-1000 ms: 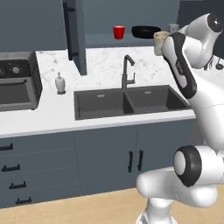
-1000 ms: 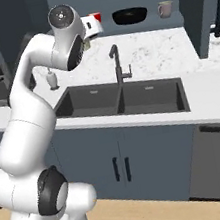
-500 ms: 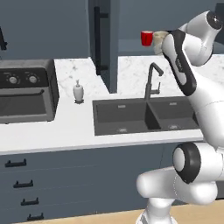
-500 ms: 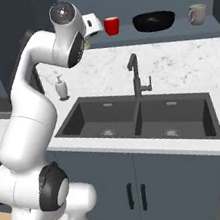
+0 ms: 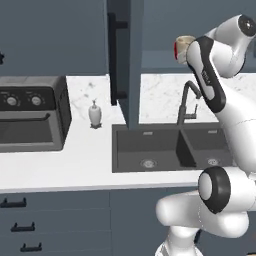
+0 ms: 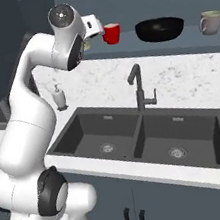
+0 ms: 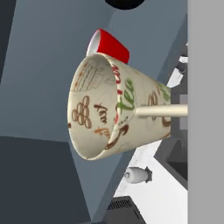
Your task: Gather all objects into one cabinet and sort the glasses and bowls to opposite sides.
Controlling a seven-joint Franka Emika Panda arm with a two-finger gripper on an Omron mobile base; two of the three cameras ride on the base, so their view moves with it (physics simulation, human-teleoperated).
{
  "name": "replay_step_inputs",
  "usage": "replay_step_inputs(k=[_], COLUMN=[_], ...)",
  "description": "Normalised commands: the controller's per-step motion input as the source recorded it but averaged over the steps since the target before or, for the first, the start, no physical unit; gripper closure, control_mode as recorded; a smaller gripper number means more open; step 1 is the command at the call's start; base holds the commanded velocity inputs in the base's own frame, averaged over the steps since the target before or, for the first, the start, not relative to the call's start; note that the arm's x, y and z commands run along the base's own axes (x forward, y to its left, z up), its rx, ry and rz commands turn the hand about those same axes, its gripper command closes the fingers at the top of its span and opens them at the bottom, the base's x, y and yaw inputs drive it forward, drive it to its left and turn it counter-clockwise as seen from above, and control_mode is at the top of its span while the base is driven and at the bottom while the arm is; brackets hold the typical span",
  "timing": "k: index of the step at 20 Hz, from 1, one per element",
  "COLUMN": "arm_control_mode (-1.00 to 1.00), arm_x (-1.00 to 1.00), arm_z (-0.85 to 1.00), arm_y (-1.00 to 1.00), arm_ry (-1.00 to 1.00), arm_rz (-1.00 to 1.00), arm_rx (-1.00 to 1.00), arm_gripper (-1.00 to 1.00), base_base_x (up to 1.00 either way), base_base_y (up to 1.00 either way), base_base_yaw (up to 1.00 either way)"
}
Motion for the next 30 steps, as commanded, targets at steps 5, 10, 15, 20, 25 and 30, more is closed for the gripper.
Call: replay_step_inputs(k=[5, 10, 15, 20, 25, 30], arm_control_mode=[1.00, 1.00, 1.00, 1.00, 1.00, 1.00], arm_x=[0.00, 0.00, 0.00, 0.00, 0.00, 0.00], arm_z=[0.00, 0.00, 0.00, 0.00, 0.00, 0.00], arm_y=[0.00, 0.00, 0.00, 0.00, 0.00, 0.00], arm_ry=[0.00, 0.00, 0.00, 0.00, 0.00, 0.00], arm_rz=[0.00, 0.00, 0.00, 0.00, 0.00, 0.00], arm_rx=[0.00, 0.00, 0.00, 0.00, 0.00, 0.00], arm_gripper=[1.00, 1.00, 1.00, 1.00, 1.00, 1.00], base_base_x=[0.27, -0.03, 0.42, 0.63, 0.00, 0.16], base_base_y=[-0.11, -0.21, -0.09, 0.00, 0.00, 0.00], base_base_yaw=[0.05, 0.00, 0.00, 0.00, 0.00, 0.00])
